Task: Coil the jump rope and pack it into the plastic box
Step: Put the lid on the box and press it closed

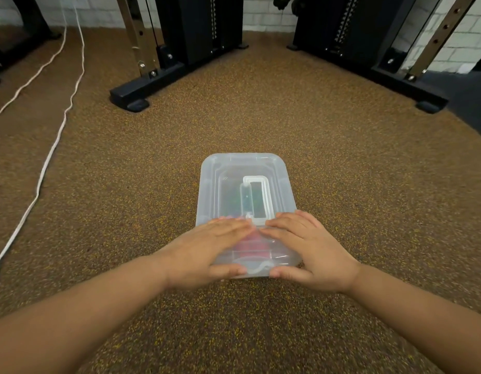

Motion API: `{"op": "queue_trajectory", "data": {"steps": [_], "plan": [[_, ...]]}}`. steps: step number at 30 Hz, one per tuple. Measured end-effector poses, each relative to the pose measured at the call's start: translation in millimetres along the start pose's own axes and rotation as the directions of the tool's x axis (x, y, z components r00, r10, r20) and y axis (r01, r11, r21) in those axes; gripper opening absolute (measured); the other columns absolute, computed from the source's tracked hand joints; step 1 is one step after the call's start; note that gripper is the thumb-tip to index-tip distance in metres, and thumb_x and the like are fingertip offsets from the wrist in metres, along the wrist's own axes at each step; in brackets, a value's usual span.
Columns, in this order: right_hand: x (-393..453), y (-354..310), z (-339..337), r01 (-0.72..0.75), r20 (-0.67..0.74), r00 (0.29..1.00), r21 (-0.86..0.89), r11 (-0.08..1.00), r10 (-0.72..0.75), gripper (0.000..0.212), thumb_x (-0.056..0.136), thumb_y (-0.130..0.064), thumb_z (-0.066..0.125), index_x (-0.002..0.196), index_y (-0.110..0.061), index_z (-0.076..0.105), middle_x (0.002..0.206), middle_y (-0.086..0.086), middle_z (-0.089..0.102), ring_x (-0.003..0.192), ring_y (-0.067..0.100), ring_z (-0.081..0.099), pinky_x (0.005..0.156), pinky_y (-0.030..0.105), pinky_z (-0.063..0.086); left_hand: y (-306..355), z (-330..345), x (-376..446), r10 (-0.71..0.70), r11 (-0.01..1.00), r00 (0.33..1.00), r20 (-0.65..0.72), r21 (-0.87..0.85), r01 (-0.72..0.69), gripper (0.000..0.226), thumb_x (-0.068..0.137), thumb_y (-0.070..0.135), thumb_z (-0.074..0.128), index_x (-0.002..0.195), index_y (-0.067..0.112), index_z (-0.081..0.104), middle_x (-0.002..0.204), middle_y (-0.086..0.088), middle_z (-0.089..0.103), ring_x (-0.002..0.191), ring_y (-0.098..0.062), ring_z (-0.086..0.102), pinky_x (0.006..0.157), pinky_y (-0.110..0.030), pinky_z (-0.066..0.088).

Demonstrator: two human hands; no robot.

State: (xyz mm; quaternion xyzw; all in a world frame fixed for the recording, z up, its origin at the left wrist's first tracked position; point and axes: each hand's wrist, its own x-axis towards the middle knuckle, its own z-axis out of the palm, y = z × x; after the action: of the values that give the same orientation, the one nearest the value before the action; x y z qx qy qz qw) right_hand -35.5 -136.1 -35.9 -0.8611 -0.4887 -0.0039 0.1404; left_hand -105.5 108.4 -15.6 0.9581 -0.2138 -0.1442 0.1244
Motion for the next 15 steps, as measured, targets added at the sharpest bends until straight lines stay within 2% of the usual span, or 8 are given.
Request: {"op": "queue_trajectory", "data": {"steps": [2, 5, 8, 11, 13, 15], "plan": [[10, 1, -2, -0.090, -0.122, 0.987, 0.152, 0.984, 0.109, 0.059, 0.089, -0.059, 0.037, 0.137, -0.026, 0.046, 0.138, -0.001, 0.049, 0.133, 0.014, 0.036, 0.114, 0.037, 0.021, -4, -5, 8, -0.111, 0.989, 0.988, -0.109, -0.106, 0.100, 0.074, 0.085, 0.069, 0.019, 0.148, 0.039, -0.004, 0.156, 0.018, -0.007, 0.143, 0.002, -0.010, 0.119, -0.025, -0.004], [36, 9, -3, -0.333, -0.180, 0.889, 0.374, 0.866, 0.420, 0.051, 0.094, -0.048, 0.040, 0.139, -0.024, 0.044, 0.145, -0.001, 0.040, 0.137, 0.012, 0.030, 0.116, 0.038, 0.023, -20, -10, 29, -0.307, 0.945, 0.931, -0.198, -0.182, 0.273, 0.067, 0.096, 0.051, 0.026, 0.152, 0.024, 0.001, 0.158, 0.009, -0.009, 0.145, -0.006, -0.012, 0.113, -0.022, -0.010], [70, 32, -7, -0.498, -0.062, 0.775, 0.551, 0.669, 0.628, 0.050, 0.094, -0.042, 0.044, 0.140, -0.023, 0.041, 0.144, 0.001, 0.041, 0.135, 0.017, 0.035, 0.114, 0.040, 0.028, -35, -15, 56, -0.430, 0.883, 0.882, -0.192, -0.294, 0.367, 0.064, 0.100, 0.040, 0.029, 0.152, 0.014, 0.002, 0.160, -0.001, -0.011, 0.146, -0.013, -0.014, 0.111, -0.022, -0.010], [95, 46, -9, -0.574, 0.119, 0.639, 0.732, 0.368, 0.760, 0.051, 0.094, -0.041, 0.044, 0.141, -0.020, 0.039, 0.142, 0.003, 0.046, 0.127, 0.021, 0.047, 0.109, 0.043, 0.036, -48, -21, 81, -0.470, 0.869, 0.858, -0.208, -0.277, 0.410, 0.063, 0.100, 0.038, 0.029, 0.152, 0.009, 0.006, 0.161, -0.006, -0.004, 0.147, -0.019, -0.011, 0.117, -0.030, -0.007], [104, 52, -8, -0.580, 0.182, 0.599, 0.770, 0.266, 0.779, 0.046, 0.095, -0.039, 0.044, 0.136, -0.019, 0.044, 0.133, 0.001, 0.054, 0.114, 0.019, 0.054, 0.102, 0.039, 0.042, -55, -26, 94, -0.467, 0.879, 0.853, -0.234, -0.227, 0.419, 0.063, 0.099, 0.039, 0.029, 0.151, 0.009, 0.009, 0.161, -0.006, 0.002, 0.148, -0.021, -0.008, 0.120, -0.038, 0.000], [114, 59, -7, -0.587, 0.212, 0.563, 0.783, 0.206, 0.799, 0.046, 0.094, -0.041, 0.045, 0.134, -0.019, 0.046, 0.130, 0.001, 0.056, 0.113, 0.020, 0.055, 0.101, 0.039, 0.043, -61, -31, 104, -0.474, 0.877, 0.845, -0.247, -0.211, 0.431, 0.062, 0.099, 0.039, 0.030, 0.151, 0.012, 0.010, 0.161, -0.005, 0.001, 0.148, -0.020, -0.007, 0.120, -0.039, 0.003]]}}
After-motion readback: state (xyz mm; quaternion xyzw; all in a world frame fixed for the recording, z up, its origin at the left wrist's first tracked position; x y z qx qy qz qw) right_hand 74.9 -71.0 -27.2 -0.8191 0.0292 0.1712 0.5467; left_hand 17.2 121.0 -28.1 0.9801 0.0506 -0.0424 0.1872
